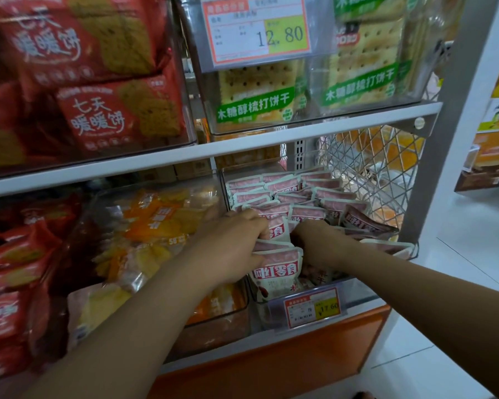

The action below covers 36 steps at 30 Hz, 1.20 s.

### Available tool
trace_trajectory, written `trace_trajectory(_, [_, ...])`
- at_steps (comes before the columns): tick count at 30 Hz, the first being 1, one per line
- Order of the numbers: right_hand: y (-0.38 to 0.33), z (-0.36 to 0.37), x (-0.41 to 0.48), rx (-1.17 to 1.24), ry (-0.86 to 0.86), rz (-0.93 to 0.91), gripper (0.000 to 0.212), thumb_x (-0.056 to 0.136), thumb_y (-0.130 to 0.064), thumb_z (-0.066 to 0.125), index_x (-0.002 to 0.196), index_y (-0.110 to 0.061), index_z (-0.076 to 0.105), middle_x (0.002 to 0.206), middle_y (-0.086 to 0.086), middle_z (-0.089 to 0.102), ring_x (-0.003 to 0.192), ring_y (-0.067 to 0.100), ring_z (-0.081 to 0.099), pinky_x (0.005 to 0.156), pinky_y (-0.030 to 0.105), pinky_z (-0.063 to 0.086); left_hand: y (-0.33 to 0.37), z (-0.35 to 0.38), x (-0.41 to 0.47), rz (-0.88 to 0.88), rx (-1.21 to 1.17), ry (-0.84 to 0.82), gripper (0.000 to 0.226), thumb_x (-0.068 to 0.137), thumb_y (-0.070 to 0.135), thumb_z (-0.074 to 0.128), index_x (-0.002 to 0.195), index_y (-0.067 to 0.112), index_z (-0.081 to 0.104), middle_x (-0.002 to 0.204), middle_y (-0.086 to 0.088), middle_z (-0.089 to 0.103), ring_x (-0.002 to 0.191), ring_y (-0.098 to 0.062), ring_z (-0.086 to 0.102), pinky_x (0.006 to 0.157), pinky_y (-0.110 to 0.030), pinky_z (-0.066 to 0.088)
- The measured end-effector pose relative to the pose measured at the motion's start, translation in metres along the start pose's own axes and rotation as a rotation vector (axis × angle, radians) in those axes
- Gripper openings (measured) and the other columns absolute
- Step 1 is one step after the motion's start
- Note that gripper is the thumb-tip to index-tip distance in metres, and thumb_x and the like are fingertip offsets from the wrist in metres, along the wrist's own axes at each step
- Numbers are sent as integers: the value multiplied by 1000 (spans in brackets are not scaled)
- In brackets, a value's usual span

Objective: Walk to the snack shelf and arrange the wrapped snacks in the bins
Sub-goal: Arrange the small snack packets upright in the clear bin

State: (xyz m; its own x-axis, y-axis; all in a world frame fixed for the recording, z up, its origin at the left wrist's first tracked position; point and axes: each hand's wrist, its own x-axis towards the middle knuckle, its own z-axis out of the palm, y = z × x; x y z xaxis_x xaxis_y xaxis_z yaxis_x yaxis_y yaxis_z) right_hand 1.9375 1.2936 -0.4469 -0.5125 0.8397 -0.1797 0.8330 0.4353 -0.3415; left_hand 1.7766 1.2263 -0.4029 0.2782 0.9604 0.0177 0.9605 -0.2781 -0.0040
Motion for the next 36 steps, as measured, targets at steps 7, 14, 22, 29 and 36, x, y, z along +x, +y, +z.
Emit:
trace_trajectory(7, [1, -13, -8, -107, 112, -67, 27, 85, -9, 55, 109, -11, 67, 106, 8, 68, 94, 22, 63, 77, 25, 48, 2, 2, -4, -39, 60, 16, 42, 75, 70, 54, 96, 35, 43, 106, 15, 35, 111, -13, 43, 107, -43, 20])
trace_trajectory(14, [2, -53, -40, -5, 432, 3, 29, 81, -10, 57, 103, -22, 71, 77, -7, 57, 70, 13, 53, 64, 21, 41, 4, 3, -4, -18, 63, 76, 30, 79, 51, 62, 74, 29, 43, 85, 15, 33, 88, -9, 40, 105, -38, 19])
trace_trajectory(22, [18, -61, -53, 38, 650, -26, 29, 83, -11, 53, 110, -19, 62, 79, 4, 62, 68, 25, 59, 59, 23, 36, 9, 5, 4, -33, 172, -154, 40, 88, 54, 47, 120, 31, 39, 115, 4, 55, 120, -22, 42, 112, -50, 17])
trace_trajectory(29, [27, -57, -67, 18, 539, 9, 32, 83, -10, 53, 111, -17, 66, 88, 6, 65, 70, 16, 48, 67, 22, 39, 22, -6, 33, 28, 178, -61, 58, 75, 69, 54, 121, 37, 41, 148, 8, 17, 137, -21, 21, 113, -59, 3])
trace_trajectory(36, [26, -46, -79, 39, 540, 43, 30, 81, -7, 51, 103, -17, 68, 80, 5, 64, 65, 20, 52, 55, 21, 38, 27, 13, 55, 125, 250, -176, 71, 85, 67, 44, 143, 28, 29, 154, -1, 20, 144, -24, 6, 111, -61, -4])
